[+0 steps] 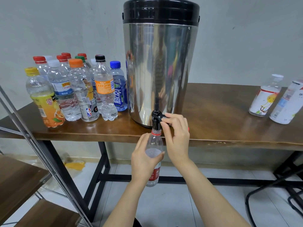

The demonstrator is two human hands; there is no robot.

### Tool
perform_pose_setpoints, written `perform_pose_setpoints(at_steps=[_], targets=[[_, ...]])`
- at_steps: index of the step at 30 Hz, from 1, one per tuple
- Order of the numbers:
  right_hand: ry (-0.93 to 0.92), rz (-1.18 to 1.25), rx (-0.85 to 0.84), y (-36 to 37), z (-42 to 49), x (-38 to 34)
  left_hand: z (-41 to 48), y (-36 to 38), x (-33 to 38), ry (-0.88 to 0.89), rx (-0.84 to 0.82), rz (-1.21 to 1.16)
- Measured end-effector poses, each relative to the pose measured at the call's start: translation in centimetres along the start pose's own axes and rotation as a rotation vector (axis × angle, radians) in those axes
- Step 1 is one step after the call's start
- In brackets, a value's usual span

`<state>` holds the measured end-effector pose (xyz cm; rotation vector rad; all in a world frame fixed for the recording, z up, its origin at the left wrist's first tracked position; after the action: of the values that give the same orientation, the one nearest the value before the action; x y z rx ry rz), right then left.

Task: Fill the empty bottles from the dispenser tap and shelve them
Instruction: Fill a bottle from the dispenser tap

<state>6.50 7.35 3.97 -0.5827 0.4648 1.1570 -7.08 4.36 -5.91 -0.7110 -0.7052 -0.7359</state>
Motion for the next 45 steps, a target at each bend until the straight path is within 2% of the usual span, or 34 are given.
perform_pose_setpoints(at_steps=[29,45], targets=[[-0.007,0.048,-0.021,0.2,0.0,0.0,0.0,0.2,-0.9,-0.036,-0.011,0.036],[0.009,0.070,-0.033,0.3,0.1,0.0,-0.2,0.2,0.1,-0.025,0.043,-0.013]])
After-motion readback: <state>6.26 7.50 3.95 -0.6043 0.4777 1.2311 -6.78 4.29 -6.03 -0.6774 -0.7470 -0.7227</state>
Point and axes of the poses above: each hand's wrist, its own z-axis towards the middle knuckle, its own y-axis out of the palm, x = y × z, the point moved 9 cm from there along z, towards the middle knuckle, and after that the axes turned 8 degrees about y, right-handed, at the moved point
